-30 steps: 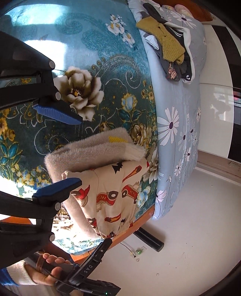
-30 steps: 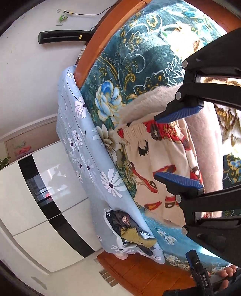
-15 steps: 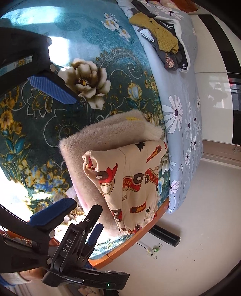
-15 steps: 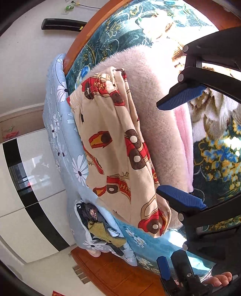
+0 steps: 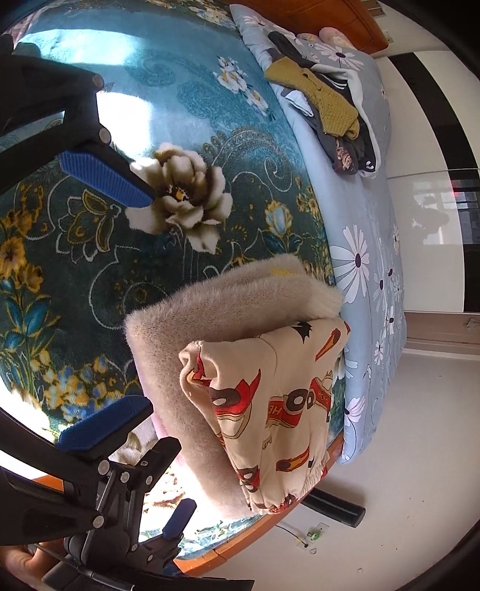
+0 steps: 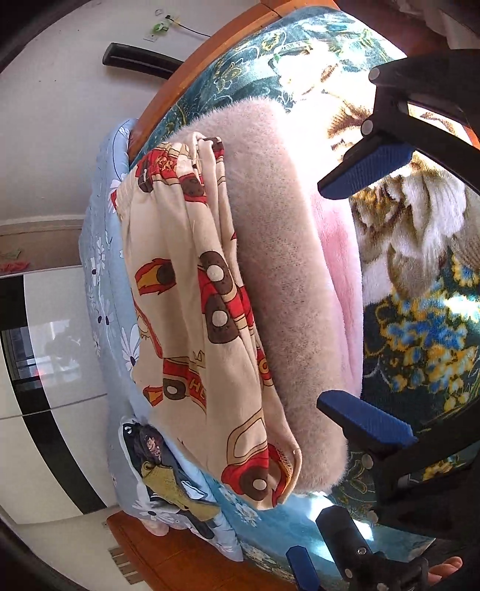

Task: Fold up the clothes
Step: 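Release the pants and withdraw both grippers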

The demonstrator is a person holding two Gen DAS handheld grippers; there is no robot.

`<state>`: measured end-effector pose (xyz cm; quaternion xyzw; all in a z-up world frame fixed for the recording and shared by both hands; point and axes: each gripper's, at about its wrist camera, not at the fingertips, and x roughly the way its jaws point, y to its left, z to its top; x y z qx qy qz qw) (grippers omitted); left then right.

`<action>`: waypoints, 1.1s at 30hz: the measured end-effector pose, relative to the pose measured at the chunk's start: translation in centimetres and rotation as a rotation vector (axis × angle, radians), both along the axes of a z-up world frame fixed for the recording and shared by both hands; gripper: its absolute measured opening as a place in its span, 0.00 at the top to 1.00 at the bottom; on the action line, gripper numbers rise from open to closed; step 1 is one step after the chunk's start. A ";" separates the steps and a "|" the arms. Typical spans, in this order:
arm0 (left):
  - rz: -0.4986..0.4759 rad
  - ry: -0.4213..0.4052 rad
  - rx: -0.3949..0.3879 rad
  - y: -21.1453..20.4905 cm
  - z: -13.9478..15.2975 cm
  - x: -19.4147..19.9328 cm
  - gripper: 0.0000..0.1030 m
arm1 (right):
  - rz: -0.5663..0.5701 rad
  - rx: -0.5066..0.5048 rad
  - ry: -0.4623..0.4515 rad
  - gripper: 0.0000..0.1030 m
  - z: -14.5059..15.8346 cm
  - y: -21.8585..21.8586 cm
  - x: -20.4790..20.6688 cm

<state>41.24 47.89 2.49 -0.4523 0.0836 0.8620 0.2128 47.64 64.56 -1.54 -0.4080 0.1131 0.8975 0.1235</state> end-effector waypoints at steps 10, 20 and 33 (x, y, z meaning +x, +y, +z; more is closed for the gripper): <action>-0.013 0.004 -0.005 0.0 -0.5 0.3 0.00 | 0.011 -0.001 -0.041 0.00 -0.4 -1.3 -0.8; -0.031 -0.023 -0.020 0.4 -1.3 1.2 0.00 | -0.037 -0.056 -0.079 0.00 -0.5 -1.2 -0.4; -0.034 -0.055 -0.017 -0.3 -1.8 1.6 0.00 | -0.053 -0.050 -0.122 0.00 -0.2 -1.6 0.3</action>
